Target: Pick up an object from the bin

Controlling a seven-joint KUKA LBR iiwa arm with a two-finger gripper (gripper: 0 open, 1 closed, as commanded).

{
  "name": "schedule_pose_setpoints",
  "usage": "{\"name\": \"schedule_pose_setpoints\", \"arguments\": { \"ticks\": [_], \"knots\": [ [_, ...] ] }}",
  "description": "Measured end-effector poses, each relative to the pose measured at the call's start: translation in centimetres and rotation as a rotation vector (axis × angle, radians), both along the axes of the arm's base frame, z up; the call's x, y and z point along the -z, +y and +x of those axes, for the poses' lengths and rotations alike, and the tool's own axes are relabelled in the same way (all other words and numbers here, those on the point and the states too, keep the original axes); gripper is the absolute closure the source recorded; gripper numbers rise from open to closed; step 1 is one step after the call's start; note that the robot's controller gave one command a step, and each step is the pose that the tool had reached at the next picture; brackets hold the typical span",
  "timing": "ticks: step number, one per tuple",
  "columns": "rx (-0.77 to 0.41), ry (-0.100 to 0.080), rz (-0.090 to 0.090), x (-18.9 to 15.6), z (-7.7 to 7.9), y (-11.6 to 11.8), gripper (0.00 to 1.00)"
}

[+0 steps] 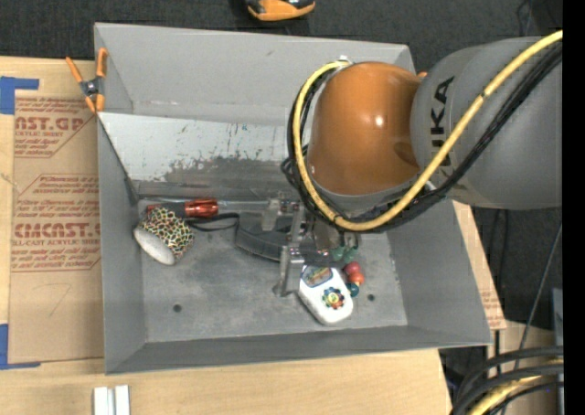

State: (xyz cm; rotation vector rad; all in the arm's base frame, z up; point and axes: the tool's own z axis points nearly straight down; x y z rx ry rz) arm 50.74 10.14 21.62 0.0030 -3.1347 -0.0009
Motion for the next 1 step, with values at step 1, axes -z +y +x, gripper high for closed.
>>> {"name": "schedule_pose_setpoints", "arguments": {
  "ticks": [1],
  "knots": [
    [0.001,-0.008,0.001,-0.39,0.19,-0.08,0.00]
  ]
}}
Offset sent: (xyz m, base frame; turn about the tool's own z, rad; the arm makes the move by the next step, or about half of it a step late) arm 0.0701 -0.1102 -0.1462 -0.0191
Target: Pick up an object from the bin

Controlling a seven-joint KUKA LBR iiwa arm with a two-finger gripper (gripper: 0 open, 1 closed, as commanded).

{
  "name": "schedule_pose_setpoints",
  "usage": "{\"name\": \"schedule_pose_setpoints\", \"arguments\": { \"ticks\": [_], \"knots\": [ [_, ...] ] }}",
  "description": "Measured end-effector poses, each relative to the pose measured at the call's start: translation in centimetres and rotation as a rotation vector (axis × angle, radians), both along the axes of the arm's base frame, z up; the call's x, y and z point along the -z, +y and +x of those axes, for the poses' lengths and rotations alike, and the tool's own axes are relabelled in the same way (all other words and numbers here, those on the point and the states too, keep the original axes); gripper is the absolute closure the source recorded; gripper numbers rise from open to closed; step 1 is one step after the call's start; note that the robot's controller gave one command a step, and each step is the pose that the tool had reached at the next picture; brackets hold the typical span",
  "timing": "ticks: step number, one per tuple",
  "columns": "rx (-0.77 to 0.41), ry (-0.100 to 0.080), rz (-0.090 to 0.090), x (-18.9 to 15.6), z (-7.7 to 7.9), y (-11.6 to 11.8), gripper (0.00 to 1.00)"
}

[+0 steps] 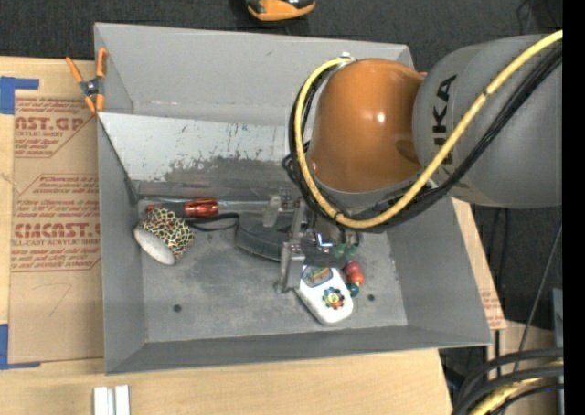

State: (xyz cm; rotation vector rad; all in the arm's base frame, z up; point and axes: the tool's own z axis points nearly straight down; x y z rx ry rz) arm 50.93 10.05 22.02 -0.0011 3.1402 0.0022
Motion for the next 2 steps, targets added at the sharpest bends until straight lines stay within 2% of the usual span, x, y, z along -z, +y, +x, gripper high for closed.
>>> {"name": "schedule_pose_setpoints", "arguments": {
  "ticks": [1,2],
  "knots": [
    [-0.020,-0.012,0.004,14.5,7.2,-10.6,0.00],
    [0.289,-0.017,0.010,6.1,4.6,-5.5,0.00]
  ]
}}
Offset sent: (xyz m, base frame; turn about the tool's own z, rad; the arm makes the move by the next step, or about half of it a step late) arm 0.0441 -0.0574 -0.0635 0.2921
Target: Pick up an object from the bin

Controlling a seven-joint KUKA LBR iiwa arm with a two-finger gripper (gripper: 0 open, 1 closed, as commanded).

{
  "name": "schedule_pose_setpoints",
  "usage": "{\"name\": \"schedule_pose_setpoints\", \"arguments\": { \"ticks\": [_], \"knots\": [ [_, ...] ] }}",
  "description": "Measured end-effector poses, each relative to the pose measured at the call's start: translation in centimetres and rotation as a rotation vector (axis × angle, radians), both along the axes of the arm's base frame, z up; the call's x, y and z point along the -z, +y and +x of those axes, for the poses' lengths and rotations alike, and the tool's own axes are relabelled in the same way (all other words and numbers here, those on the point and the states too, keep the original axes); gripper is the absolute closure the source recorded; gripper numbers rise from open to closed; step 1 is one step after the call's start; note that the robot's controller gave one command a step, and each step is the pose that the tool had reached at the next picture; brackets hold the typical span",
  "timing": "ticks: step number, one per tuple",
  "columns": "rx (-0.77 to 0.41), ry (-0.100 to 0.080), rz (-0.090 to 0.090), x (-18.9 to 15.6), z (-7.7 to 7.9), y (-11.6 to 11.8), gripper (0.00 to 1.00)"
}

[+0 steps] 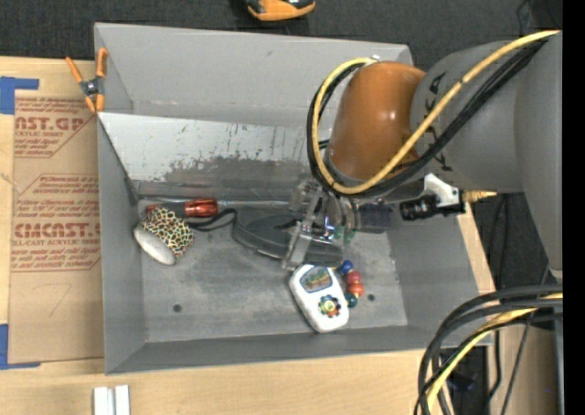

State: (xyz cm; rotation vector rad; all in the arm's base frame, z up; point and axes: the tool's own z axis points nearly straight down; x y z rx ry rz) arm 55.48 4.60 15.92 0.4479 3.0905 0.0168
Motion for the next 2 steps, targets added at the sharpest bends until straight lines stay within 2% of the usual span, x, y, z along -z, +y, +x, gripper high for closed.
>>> {"name": "schedule_pose_setpoints", "arguments": {
  "ticks": [1,2],
  "knots": [
    [-0.127,0.009,-0.004,6.3,3.4,-7.6,0.00],
    [0.146,-0.017,0.008,8.3,1.9,-6.5,0.00]
  ]
}}
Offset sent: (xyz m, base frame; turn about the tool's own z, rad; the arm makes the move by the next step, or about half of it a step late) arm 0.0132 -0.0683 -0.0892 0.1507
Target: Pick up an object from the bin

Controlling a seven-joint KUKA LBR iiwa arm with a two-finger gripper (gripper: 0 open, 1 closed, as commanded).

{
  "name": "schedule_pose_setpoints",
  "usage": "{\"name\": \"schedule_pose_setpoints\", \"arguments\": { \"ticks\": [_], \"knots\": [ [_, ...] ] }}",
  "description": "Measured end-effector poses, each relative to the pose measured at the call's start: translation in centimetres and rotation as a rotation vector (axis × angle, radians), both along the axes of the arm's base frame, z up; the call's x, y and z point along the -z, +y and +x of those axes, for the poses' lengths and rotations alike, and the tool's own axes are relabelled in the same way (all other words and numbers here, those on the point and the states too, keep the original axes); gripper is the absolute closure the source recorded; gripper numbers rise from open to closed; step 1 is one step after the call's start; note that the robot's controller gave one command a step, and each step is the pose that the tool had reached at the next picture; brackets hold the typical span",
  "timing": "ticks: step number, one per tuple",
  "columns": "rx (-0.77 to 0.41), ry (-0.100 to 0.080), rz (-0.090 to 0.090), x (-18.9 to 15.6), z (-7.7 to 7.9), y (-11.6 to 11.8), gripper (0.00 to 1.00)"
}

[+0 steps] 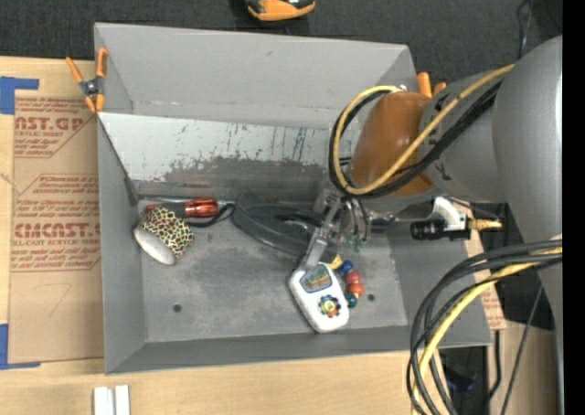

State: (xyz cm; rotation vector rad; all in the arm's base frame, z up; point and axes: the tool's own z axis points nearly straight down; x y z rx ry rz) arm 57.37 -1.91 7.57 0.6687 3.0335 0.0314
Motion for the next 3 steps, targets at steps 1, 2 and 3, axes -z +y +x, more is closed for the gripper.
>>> {"name": "schedule_pose_setpoints", "arguments": {
  "ticks": [1,2,3],
  "knots": [
    [-0.154,0.026,-0.001,-0.1,1.8,-0.4,1.00],
    [-0.154,0.026,-0.001,-0.1,1.8,-0.4,1.00],
    [-0.155,0.029,-0.002,-2.0,1.5,-0.4,1.00]
  ]
}}
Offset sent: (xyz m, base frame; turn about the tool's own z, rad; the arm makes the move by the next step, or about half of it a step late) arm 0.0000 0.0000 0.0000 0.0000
